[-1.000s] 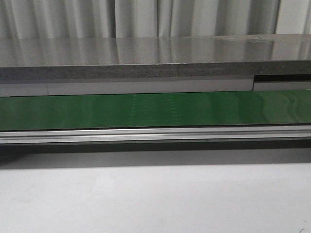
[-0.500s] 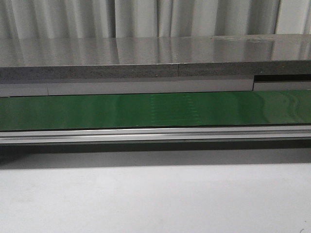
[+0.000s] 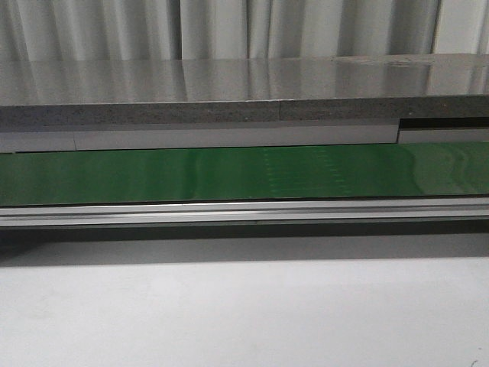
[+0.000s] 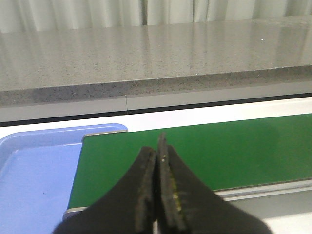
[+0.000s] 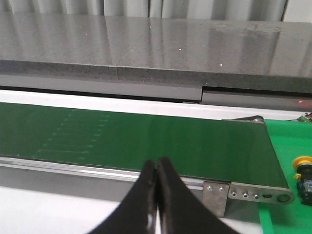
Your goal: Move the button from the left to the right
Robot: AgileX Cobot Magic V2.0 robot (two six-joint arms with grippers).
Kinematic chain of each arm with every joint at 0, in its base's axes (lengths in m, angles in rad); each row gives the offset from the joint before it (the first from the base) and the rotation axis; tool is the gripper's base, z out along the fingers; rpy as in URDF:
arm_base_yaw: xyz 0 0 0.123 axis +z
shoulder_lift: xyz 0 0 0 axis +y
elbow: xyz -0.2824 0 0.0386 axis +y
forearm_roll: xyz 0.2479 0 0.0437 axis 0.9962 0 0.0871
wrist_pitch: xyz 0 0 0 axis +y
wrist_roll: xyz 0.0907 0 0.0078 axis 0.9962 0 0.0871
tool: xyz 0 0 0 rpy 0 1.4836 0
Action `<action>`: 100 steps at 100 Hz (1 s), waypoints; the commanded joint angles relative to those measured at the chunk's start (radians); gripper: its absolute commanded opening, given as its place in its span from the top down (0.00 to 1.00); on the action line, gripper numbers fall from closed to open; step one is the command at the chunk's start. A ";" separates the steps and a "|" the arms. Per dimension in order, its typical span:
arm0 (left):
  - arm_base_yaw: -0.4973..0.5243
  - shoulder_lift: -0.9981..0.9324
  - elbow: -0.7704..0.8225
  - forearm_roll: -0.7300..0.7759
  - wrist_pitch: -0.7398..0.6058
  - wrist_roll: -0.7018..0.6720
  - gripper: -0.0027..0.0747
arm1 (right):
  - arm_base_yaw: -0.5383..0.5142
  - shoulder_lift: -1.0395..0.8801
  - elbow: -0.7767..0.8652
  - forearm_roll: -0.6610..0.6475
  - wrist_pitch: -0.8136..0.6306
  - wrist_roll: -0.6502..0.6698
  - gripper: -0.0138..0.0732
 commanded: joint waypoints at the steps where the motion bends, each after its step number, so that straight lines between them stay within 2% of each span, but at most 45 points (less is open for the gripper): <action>1: -0.010 0.009 -0.028 -0.012 -0.081 -0.004 0.99 | 0.003 -0.045 0.021 -0.020 -0.116 0.018 0.92; 14: -0.010 0.009 -0.028 -0.012 -0.081 -0.004 0.99 | 0.003 -0.131 0.093 -0.043 -0.155 0.018 0.92; 52: -0.010 0.009 -0.028 -0.012 -0.081 -0.004 0.99 | 0.006 -0.127 0.241 -0.118 -0.357 0.091 0.92; 100: -0.010 0.009 -0.028 -0.012 -0.081 -0.004 0.99 | 0.006 -0.127 0.238 -0.125 -0.333 0.096 0.92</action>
